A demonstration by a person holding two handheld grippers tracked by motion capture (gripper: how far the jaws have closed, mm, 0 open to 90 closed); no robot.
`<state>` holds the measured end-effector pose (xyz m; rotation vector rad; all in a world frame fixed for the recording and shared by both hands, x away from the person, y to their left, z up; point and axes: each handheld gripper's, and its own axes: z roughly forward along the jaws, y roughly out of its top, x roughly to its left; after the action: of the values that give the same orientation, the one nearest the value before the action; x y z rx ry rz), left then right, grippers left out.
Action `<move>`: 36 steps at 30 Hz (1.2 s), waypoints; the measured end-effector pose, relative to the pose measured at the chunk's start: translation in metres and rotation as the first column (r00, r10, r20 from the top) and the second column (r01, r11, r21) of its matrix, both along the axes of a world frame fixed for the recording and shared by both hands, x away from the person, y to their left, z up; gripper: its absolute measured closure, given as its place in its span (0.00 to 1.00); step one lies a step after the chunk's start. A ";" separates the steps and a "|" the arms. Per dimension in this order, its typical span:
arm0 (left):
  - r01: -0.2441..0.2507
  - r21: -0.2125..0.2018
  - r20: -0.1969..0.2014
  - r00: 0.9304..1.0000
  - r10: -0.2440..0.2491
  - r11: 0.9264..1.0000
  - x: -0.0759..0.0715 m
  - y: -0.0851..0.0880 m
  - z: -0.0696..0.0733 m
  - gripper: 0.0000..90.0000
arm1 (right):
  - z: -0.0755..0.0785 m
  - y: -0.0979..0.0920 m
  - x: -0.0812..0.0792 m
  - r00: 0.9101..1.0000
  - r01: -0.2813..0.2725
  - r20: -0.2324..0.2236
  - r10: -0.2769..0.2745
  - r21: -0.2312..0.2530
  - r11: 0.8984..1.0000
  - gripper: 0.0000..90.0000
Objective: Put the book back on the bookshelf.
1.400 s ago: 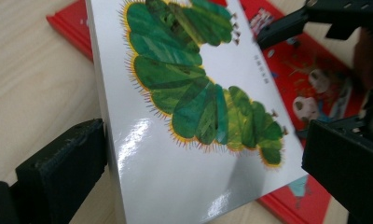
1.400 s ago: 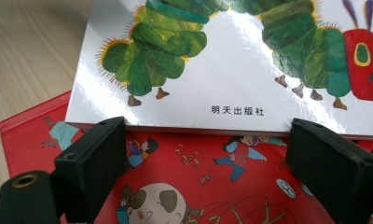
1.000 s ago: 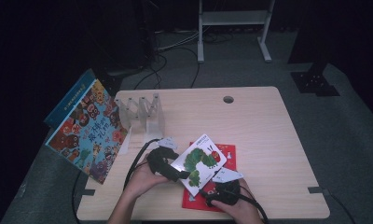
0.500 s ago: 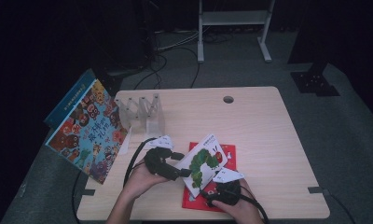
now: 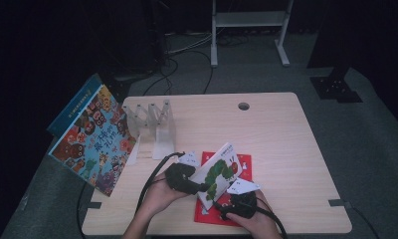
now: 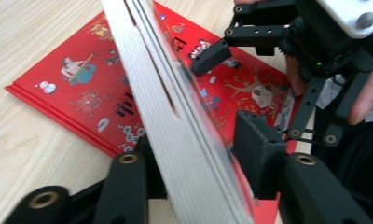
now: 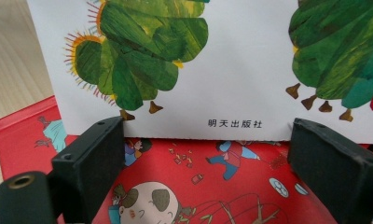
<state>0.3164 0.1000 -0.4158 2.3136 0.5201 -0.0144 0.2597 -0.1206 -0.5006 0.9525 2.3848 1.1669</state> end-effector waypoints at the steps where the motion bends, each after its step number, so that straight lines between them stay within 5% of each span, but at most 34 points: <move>1: 0.004 0.004 0.000 1.000 -0.004 1.000 0.000 0.000 0.000 0.67 | 0.000 0.000 0.000 1.000 -0.001 0.000 0.001 0.000 1.000 0.11; 7: -0.002 0.008 0.031 1.000 0.002 1.000 0.003 0.001 0.004 0.71 | 0.000 0.000 0.001 1.000 -0.008 0.002 0.008 0.002 1.000 0.13; 14: -0.012 0.044 0.153 0.988 0.005 0.999 0.002 -0.001 0.012 0.81 | 0.000 -0.001 0.001 1.000 -0.010 0.004 0.010 0.004 1.000 0.14; 22: 0.019 0.034 0.113 0.993 -0.022 0.999 0.003 0.000 0.003 0.77 | 0.000 -0.001 0.002 1.000 -0.013 0.003 0.013 0.005 1.000 0.14; 36: 0.034 -0.022 0.119 0.992 -0.032 0.999 0.007 0.004 -0.022 0.78 | 0.000 -0.001 0.003 1.000 -0.017 0.005 0.017 0.005 1.000 0.14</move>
<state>0.3234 0.1035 -0.4377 2.2835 0.4192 0.1002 0.2625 -0.1216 -0.5006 0.9311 2.3918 1.1811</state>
